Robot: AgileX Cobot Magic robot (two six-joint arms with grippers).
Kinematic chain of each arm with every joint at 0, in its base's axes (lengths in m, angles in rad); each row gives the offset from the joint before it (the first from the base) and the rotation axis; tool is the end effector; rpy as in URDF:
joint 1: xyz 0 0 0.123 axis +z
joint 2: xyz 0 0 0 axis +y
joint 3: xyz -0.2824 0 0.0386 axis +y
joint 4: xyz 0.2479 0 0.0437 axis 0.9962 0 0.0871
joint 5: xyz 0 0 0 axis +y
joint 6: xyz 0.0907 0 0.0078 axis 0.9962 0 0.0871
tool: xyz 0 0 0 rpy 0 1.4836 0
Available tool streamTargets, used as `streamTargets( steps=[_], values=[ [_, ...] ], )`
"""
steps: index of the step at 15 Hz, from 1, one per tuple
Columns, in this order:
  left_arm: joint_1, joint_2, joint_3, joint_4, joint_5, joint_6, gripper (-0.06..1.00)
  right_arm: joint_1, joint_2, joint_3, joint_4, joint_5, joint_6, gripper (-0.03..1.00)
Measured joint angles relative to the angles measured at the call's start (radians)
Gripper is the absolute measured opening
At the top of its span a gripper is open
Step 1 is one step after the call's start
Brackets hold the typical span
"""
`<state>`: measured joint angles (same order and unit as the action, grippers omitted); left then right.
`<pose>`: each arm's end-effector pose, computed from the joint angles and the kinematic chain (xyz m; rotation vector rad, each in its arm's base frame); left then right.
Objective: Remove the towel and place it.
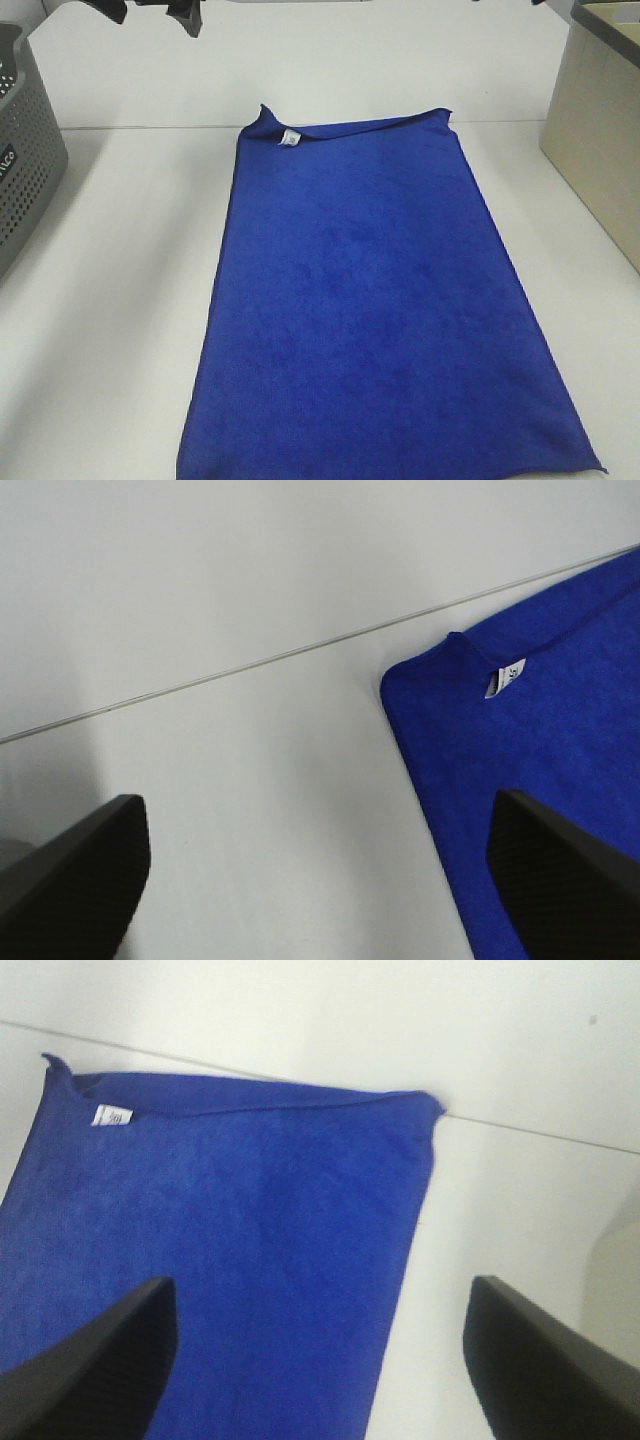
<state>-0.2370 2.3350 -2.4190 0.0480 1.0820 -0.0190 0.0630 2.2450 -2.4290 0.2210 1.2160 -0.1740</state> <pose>0.5086 -0.1189 0.2926 0.2797 2.4647 -0.0468 0.4927 0.0498 0.3360 -0.2830 2.4795 0.2455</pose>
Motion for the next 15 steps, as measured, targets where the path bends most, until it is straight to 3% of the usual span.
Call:
streamTargets(
  steps=[4, 7, 11, 15],
  values=[
    [0.164, -0.046, 0.000, -0.048, 0.123, -0.025, 0.87, -0.003, -0.153, 0.000, -0.106, 0.001, 0.068, 0.78],
    [0.258, -0.066, 0.000, -0.053, 0.131, -0.025, 0.87, -0.003, -0.251, 0.049, -0.118, 0.000, 0.081, 0.78],
    [0.266, -0.190, 0.054, -0.041, 0.132, -0.006, 0.87, -0.003, -0.481, 0.375, -0.147, 0.001, 0.082, 0.77],
    [0.266, -0.462, 0.386, -0.027, 0.133, -0.002, 0.87, -0.003, -0.814, 0.808, -0.157, 0.002, 0.105, 0.77]
  ],
)
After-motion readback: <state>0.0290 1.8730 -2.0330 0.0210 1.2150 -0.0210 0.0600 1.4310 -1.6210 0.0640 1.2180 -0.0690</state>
